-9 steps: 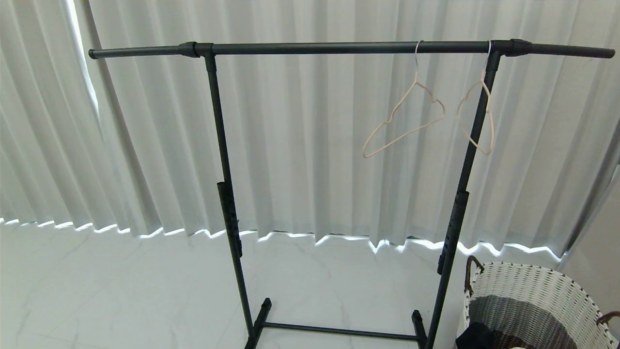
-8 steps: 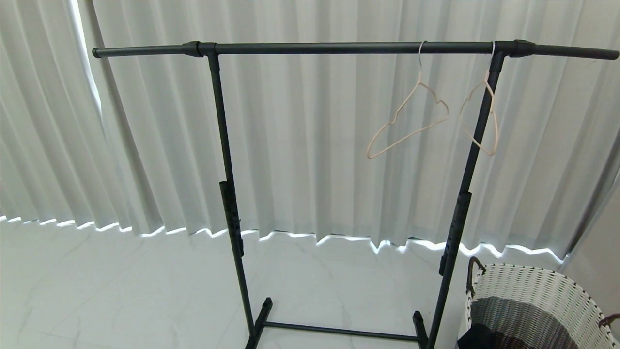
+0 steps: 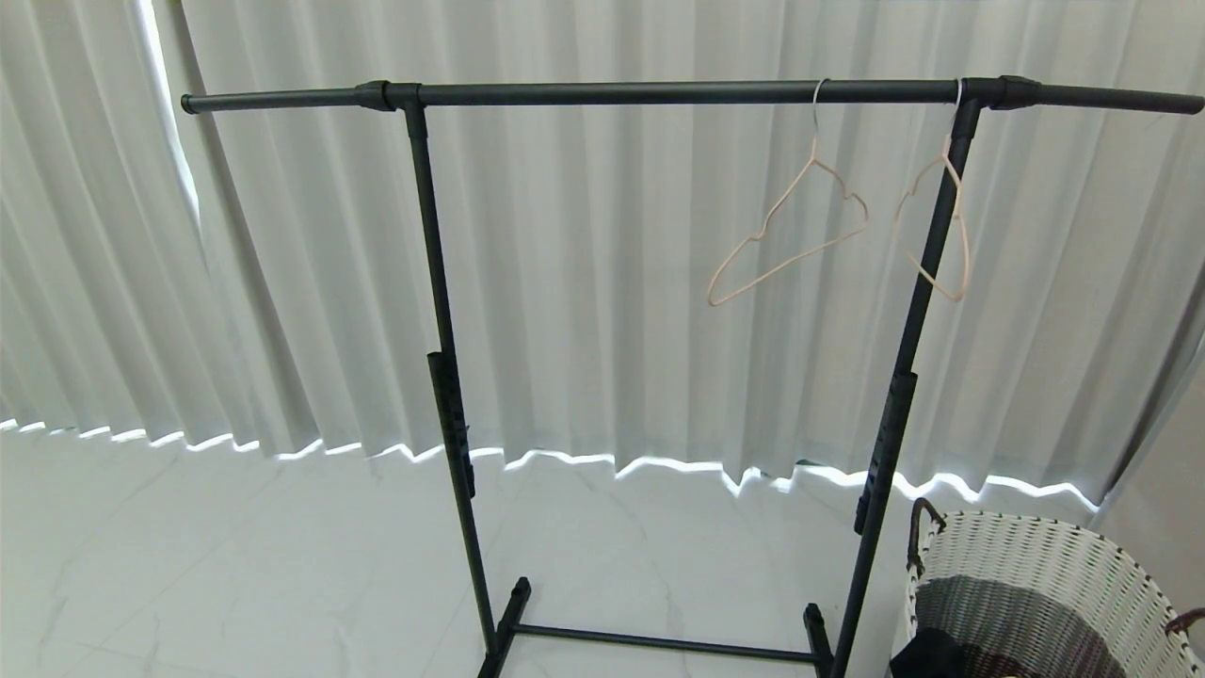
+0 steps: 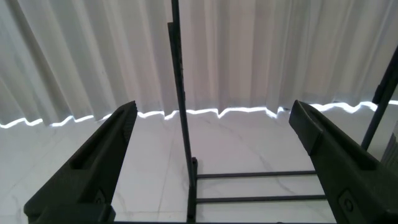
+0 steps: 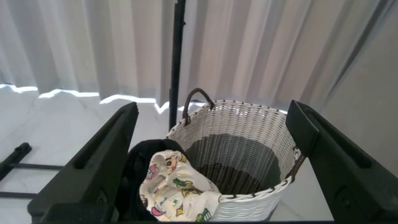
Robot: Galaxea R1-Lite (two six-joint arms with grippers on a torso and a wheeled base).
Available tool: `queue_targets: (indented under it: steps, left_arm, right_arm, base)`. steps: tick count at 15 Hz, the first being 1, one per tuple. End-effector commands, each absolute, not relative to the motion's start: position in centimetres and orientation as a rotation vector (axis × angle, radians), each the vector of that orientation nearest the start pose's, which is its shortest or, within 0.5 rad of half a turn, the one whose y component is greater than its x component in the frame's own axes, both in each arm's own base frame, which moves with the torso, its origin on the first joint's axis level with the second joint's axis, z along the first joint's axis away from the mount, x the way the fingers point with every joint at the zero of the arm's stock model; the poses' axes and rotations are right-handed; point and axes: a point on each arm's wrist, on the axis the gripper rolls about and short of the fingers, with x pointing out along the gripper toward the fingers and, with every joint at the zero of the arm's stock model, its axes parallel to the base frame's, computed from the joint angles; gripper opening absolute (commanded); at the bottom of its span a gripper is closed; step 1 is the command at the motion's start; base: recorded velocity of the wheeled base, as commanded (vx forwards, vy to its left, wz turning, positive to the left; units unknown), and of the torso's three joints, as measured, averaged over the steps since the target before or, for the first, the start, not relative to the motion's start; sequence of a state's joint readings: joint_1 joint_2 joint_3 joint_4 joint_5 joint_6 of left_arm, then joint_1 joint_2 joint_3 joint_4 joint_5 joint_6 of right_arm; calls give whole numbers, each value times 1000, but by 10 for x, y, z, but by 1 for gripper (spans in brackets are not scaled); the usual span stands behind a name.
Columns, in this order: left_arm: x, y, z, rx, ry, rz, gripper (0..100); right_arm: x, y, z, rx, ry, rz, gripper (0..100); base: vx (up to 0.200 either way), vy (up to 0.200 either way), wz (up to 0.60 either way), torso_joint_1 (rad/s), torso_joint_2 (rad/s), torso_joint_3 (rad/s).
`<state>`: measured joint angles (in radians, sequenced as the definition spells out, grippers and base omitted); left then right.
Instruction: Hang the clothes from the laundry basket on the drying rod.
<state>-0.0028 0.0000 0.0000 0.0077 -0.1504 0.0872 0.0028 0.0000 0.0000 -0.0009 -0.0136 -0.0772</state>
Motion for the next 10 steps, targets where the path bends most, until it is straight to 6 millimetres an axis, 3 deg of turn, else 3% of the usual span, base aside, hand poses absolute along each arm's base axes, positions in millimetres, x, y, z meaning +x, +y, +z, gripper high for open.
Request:
queue_targets:
  steps: [1, 6, 8, 9, 10]
  left_arm:
    - [-23, -3, 75, 87, 1, -154, 100]
    - [-23, -3, 75, 87, 1, -154, 100]
    - [-23, -3, 75, 88, 1, -154, 100]
    - [-23, -3, 75, 87, 1, -154, 100]
    - [-23, -3, 75, 87, 1, -154, 100]
  right_arm:
    - [-23, 0, 76, -83, -1, -11, 100]
    - [-20, 0, 78, -127, 22, 43, 100]
    - [-20, 3, 147, -24, -56, 249, 100]
    - [-14, 3, 168, -11, -49, 264, 100]
    - [12, 5, 193, -54, 46, 259, 100]
  base:
    - [0, 0, 0, 0, 0, 0]
    - [0, 0, 0, 0, 0, 0]
    - [0, 0, 0, 0, 0, 0]
    - [0, 0, 0, 0, 0, 0]
    - [0, 0, 0, 0, 0, 0]
